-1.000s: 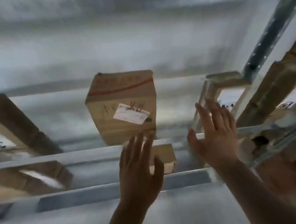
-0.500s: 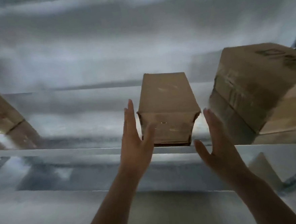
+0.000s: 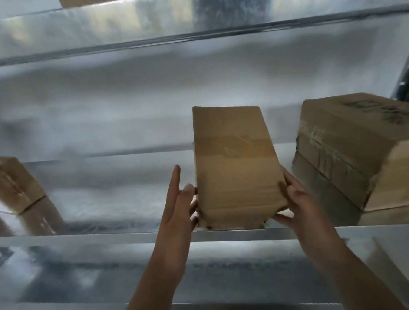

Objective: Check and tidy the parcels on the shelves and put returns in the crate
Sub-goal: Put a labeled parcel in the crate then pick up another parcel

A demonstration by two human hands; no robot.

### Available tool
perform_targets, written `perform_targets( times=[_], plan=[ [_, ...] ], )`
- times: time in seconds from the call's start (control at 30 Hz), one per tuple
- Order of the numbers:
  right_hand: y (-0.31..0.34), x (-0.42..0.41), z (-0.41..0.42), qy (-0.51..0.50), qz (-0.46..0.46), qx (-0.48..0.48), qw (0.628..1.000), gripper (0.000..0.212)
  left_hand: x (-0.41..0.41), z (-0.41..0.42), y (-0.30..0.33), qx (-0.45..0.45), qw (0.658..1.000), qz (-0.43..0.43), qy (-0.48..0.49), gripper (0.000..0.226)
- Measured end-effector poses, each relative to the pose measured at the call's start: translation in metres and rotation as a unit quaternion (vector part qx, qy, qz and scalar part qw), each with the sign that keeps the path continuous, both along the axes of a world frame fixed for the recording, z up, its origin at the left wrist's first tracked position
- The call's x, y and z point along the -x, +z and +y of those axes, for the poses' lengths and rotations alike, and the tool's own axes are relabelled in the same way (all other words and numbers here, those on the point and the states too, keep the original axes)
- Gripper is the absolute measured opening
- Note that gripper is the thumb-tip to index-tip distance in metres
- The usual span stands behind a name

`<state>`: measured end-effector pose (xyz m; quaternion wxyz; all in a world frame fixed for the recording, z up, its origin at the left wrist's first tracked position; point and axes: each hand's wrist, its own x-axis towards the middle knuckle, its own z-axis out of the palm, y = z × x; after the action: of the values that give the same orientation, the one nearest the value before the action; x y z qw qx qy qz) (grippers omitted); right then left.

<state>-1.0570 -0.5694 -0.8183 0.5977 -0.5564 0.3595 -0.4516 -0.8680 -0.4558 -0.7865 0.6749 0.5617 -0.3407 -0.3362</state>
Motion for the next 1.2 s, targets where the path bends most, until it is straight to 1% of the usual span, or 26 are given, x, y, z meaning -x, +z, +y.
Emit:
perform_targets(
  times=[0.1, 0.17, 0.23, 0.27, 0.37, 0.47, 0.53, 0.57, 0.6, 0.63, 0.67, 0.7, 0.77, 0.8, 0.83, 0.87, 0.9, 0.93, 1.0, 1.03, 1.1, 1.13, 1.2],
  plan=[
    [-0.006, -0.001, -0.002, -0.004, -0.036, -0.008, 0.999, 0.046, -0.004, 0.004, 0.003, -0.007, 1.000, -0.006, -0.001, 0.049],
    [-0.006, -0.003, 0.002, -0.004, -0.035, 0.008, 0.999, 0.039, -0.005, 0.007, 0.006, -0.017, 1.000, -0.011, -0.003, 0.050],
    [-0.006, -0.007, 0.007, 0.002, -0.026, 0.019, 0.999, 0.032, -0.005, 0.010, 0.006, -0.029, 1.000, -0.009, 0.002, 0.037],
    [-0.006, -0.009, 0.009, 0.004, -0.021, 0.026, 0.999, 0.033, -0.005, 0.011, 0.006, -0.034, 0.999, -0.008, 0.005, 0.034],
    [-0.004, -0.011, 0.016, 0.000, 0.003, 0.042, 0.999, 0.035, -0.005, 0.014, 0.006, -0.043, 0.999, -0.027, 0.007, 0.036],
    [0.003, -0.008, 0.022, 0.011, -0.014, 0.066, 0.998, 0.038, -0.009, 0.016, 0.009, -0.037, 0.998, -0.047, 0.010, 0.038],
    [0.008, -0.008, 0.025, 0.005, 0.006, 0.070, 0.998, 0.041, -0.012, 0.015, 0.012, -0.032, 0.999, -0.039, 0.017, 0.038],
    [0.005, -0.004, 0.022, -0.013, -0.001, 0.045, 0.999, 0.036, -0.013, 0.015, 0.013, -0.031, 0.999, -0.034, 0.017, 0.038],
    [0.003, 0.000, 0.020, -0.015, -0.020, 0.032, 0.999, 0.021, -0.014, 0.014, 0.013, -0.028, 0.999, -0.032, 0.015, 0.039],
    [0.005, 0.003, 0.021, -0.013, -0.040, 0.015, 0.999, 0.024, -0.013, 0.015, 0.014, -0.025, 0.999, -0.034, 0.012, 0.040],
    [0.008, 0.004, 0.025, -0.020, -0.034, 0.008, 0.999, 0.041, -0.012, 0.016, 0.014, -0.023, 0.999, -0.046, 0.008, 0.040],
    [0.008, 0.005, 0.029, -0.030, -0.038, 0.004, 0.999, 0.050, -0.010, 0.016, 0.014, -0.020, 0.998, -0.064, 0.003, 0.040],
    [0.017, 0.009, 0.042, -0.032, -0.009, -0.025, 0.999, 0.034, -0.009, 0.016, 0.013, -0.014, 0.997, -0.079, 0.003, 0.039],
    [0.024, 0.007, 0.046, -0.020, -0.035, -0.057, 0.998, 0.038, -0.008, 0.016, 0.013, -0.012, 0.997, -0.079, 0.004, 0.038],
    [0.027, 0.008, 0.047, 0.005, -0.054, -0.067, 0.996, 0.050, -0.008, 0.017, 0.013, -0.008, 0.997, -0.080, 0.004, 0.038],
    [0.032, 0.006, 0.048, 0.020, -0.060, -0.050, 0.997, 0.072, -0.008, 0.018, 0.012, -0.004, 0.996, -0.085, 0.001, 0.037],
    [0.029, 0.007, 0.044, 0.010, -0.056, -0.031, 0.998, 0.089, -0.007, 0.019, 0.013, 0.001, 0.996, -0.093, -0.003, 0.037],
    [0.031, 0.005, 0.045, -0.002, -0.032, -0.025, 0.999, 0.089, -0.006, 0.020, 0.013, 0.004, 0.995, -0.100, -0.005, 0.038],
    [0.030, 0.002, 0.041, -0.012, -0.041, 0.007, 0.999, 0.044, -0.007, 0.018, 0.012, 0.003, 0.994, -0.105, -0.003, 0.038],
    [0.028, 0.005, 0.037, -0.003, -0.046, 0.015, 0.999, 0.036, -0.008, 0.017, 0.012, 0.003, 0.995, -0.103, -0.002, 0.035],
    [0.022, 0.008, 0.034, 0.030, -0.023, 0.021, 0.999, 0.047, -0.009, 0.017, 0.013, 0.006, 0.995, -0.094, -0.009, 0.030],
    [0.022, 0.005, 0.030, 0.035, -0.020, 0.015, 0.999, 0.051, -0.010, 0.018, 0.014, 0.012, 0.996, -0.091, -0.018, 0.033],
    [0.022, 0.002, 0.027, 0.027, -0.035, -0.012, 0.999, 0.050, -0.010, 0.022, 0.016, 0.027, 0.995, -0.085, -0.042, 0.057]
  ],
)
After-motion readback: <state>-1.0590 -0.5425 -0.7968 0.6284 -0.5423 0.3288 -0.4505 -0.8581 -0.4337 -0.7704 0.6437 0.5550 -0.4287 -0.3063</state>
